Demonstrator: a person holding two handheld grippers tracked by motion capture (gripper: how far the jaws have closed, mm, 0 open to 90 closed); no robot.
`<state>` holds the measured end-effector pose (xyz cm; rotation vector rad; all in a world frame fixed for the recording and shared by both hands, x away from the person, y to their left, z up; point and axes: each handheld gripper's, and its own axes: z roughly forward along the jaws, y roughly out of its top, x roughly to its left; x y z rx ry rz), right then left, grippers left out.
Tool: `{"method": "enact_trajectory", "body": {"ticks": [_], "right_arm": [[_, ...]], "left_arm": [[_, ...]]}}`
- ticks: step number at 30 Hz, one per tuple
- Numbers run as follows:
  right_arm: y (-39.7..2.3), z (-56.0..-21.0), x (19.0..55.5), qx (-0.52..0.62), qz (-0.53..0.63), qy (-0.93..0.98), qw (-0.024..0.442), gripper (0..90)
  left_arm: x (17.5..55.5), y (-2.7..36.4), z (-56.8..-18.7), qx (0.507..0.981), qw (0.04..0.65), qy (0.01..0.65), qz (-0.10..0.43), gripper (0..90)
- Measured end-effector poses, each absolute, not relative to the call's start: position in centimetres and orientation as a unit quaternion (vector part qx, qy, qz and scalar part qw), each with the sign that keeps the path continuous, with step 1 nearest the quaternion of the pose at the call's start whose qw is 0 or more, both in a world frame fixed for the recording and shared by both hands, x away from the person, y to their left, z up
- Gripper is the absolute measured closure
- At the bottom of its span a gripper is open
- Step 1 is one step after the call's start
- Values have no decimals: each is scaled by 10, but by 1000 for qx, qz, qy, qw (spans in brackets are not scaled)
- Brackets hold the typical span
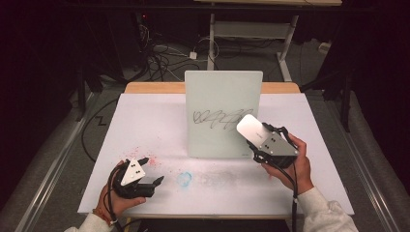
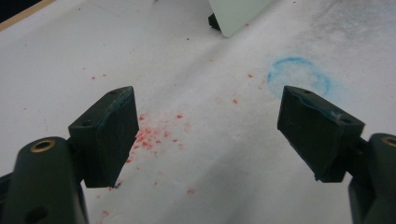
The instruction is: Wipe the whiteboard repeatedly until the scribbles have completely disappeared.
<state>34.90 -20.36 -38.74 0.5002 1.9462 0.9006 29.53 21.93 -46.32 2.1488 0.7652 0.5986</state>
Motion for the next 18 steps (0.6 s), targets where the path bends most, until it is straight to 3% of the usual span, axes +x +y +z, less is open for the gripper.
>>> {"method": "enact_trajectory", "body": {"ticks": [8,18], "right_arm": [[-192,-388,361,207,345,749,526,312],[-192,-403,371,223,337,746,529,312]], "left_arm": [[295,220,-464,842,381,301,234,197],[295,221,-464,842,380,303,235,197]]}}
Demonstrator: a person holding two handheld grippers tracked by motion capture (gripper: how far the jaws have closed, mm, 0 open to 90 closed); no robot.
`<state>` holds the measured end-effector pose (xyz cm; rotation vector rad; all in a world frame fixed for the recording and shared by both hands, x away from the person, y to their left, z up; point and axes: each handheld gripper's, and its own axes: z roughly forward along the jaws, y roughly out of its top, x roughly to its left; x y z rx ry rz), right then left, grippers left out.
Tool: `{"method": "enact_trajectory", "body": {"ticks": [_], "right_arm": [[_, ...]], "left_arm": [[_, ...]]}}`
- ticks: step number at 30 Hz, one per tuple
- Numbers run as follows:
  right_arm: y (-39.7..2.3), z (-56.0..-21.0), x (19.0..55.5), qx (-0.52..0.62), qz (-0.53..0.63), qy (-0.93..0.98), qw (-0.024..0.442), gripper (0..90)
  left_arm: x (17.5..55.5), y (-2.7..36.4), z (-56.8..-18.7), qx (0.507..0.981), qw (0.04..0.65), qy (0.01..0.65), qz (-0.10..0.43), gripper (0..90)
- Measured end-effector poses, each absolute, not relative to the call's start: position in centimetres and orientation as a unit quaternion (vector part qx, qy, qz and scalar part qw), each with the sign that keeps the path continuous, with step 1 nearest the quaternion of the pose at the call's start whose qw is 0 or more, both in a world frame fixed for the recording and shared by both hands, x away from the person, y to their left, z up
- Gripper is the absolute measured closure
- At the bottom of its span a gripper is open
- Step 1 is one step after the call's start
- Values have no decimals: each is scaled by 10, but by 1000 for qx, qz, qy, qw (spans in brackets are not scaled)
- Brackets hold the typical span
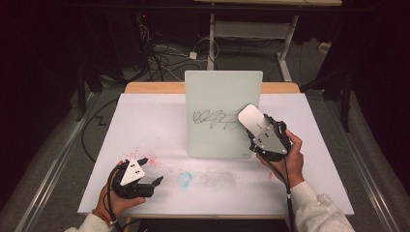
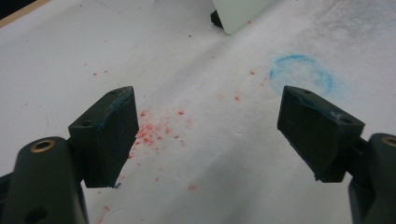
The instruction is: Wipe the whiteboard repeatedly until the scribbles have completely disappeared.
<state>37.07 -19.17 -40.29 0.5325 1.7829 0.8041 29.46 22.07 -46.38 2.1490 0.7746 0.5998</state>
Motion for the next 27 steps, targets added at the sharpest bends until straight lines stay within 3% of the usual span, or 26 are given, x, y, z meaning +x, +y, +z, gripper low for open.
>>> {"method": "enact_trajectory", "body": {"ticks": [12,24,27], "right_arm": [[-173,-434,362,192,311,765,529,312],[-194,-401,377,243,337,718,559,312],[-191,-407,375,246,339,720,554,312]], "left_arm": [[293,221,-463,842,380,300,236,202],[292,223,-462,839,383,304,238,207],[293,223,-462,839,384,304,238,207]]}}
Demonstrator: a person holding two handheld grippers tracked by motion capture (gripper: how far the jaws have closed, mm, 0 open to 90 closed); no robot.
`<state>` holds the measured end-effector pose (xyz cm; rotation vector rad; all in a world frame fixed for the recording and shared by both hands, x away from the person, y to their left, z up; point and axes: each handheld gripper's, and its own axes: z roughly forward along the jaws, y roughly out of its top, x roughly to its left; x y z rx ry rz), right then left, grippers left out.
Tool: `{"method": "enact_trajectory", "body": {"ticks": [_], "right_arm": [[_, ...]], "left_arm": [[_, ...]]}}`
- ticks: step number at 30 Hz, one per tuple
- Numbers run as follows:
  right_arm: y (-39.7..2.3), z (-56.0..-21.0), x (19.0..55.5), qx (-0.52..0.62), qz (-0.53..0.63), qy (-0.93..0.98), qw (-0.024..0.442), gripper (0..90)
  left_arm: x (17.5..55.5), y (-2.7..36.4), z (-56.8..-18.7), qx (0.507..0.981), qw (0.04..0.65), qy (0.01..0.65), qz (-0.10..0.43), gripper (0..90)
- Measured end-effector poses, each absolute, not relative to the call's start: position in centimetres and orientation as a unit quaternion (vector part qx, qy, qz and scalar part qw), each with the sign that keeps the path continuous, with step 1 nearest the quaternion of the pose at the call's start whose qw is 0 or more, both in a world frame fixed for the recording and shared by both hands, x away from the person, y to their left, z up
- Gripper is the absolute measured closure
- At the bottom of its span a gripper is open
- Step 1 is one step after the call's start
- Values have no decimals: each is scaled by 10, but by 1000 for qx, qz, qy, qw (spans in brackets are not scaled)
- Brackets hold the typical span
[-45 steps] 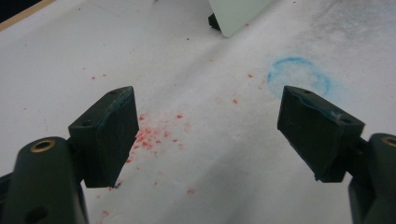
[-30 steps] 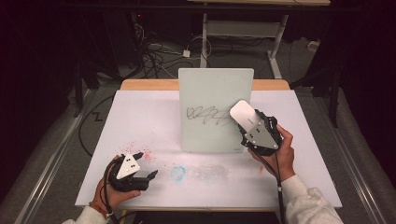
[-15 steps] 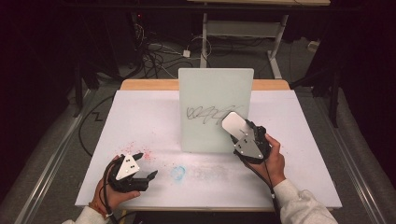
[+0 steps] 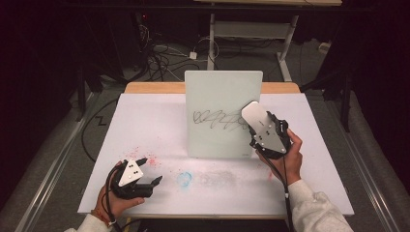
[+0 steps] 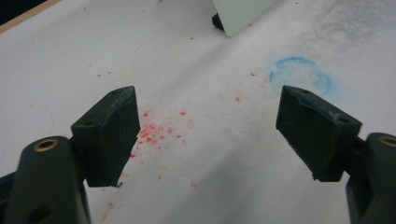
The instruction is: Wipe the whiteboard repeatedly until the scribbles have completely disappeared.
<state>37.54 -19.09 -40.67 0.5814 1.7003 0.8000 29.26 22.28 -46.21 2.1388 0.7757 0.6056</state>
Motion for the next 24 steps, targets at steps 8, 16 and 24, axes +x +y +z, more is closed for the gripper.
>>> {"method": "enact_trajectory", "body": {"ticks": [8,16,24], "right_arm": [[-175,-439,360,208,299,760,539,312],[-165,-447,356,191,279,776,532,311],[-168,-428,365,206,288,754,553,311]], "left_arm": [[293,222,-461,841,382,301,238,209],[293,221,-461,842,383,297,237,209],[292,221,-461,841,383,299,237,209]]}}
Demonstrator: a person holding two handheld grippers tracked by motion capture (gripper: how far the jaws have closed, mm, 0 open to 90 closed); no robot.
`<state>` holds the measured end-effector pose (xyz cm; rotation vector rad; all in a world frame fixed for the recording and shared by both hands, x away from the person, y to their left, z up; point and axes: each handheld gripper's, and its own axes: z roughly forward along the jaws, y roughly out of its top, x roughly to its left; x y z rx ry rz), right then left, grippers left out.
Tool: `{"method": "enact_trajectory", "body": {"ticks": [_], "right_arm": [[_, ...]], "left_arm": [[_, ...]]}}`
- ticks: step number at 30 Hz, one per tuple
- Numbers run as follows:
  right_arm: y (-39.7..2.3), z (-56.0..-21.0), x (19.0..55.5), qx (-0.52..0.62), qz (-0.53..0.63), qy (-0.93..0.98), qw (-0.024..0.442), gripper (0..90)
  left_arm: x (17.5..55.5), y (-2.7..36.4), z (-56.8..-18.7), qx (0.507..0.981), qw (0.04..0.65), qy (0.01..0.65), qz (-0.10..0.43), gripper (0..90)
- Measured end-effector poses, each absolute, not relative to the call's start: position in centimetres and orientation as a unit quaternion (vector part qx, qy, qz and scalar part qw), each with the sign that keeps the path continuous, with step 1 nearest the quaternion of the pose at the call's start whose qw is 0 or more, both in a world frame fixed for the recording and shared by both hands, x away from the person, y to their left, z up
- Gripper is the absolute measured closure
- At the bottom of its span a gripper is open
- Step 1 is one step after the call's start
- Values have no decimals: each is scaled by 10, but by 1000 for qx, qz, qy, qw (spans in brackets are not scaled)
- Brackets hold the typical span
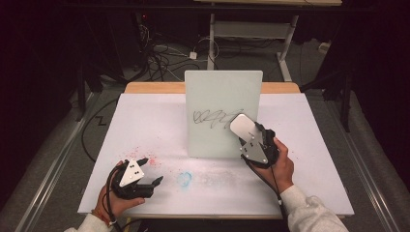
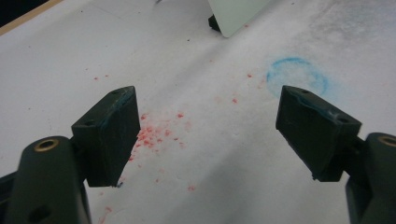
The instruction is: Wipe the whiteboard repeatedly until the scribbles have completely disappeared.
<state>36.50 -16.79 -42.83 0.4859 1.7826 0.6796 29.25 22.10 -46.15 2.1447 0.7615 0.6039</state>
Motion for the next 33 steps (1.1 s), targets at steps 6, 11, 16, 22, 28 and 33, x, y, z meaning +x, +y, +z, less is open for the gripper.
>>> {"method": "enact_trajectory", "body": {"ticks": [6,11,16,22,28,33], "right_arm": [[-176,-410,374,236,305,726,570,312],[-179,-409,374,251,316,717,568,311],[-165,-435,363,226,305,752,539,311],[-153,-455,355,193,287,768,539,311],[-155,-451,355,188,281,777,531,311],[-164,-433,363,215,292,753,549,311]], "left_arm": [[292,222,-462,841,382,299,237,209],[292,222,-462,842,382,300,236,209],[291,222,-461,841,384,299,238,209],[291,221,-460,841,384,297,241,209],[290,222,-458,838,386,293,249,209],[289,222,-459,837,386,300,245,209]]}}
